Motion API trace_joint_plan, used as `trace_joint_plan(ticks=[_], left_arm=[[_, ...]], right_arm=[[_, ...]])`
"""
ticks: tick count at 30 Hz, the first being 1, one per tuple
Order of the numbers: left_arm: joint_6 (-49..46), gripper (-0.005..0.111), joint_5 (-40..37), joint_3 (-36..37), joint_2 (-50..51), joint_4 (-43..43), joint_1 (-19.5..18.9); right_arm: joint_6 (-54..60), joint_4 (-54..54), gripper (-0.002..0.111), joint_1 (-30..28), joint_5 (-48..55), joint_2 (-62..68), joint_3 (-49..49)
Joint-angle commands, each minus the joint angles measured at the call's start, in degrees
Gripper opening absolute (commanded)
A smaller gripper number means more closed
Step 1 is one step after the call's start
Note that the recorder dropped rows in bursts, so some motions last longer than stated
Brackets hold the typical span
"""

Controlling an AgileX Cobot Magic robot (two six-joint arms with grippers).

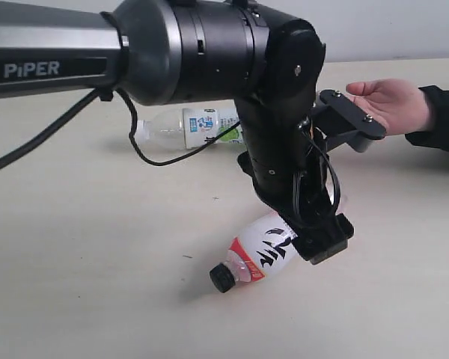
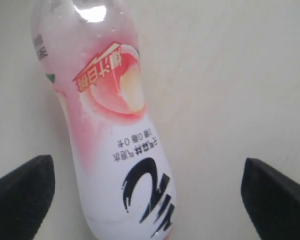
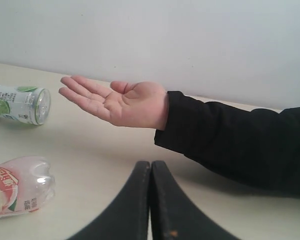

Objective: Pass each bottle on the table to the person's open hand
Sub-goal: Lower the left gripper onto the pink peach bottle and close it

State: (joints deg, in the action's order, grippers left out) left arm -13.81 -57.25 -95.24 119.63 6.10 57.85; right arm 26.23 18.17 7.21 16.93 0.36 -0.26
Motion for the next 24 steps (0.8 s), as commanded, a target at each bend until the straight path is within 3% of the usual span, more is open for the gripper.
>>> trace_joint_plan(ticks=[1, 24], left_arm=[[4.5, 0.097, 1.9, -0.4, 1.8, -4.6, 0.2], [7.1, 0.092, 0.6, -0.4, 8.2, -7.3, 0.2]], right_arm=[[0.0, -0.1, 0.000, -0.2, -0.6, -0.4, 0.3], [0.0, -0.1, 0.000, -0.2, -0.6, -0.4, 0.3]])
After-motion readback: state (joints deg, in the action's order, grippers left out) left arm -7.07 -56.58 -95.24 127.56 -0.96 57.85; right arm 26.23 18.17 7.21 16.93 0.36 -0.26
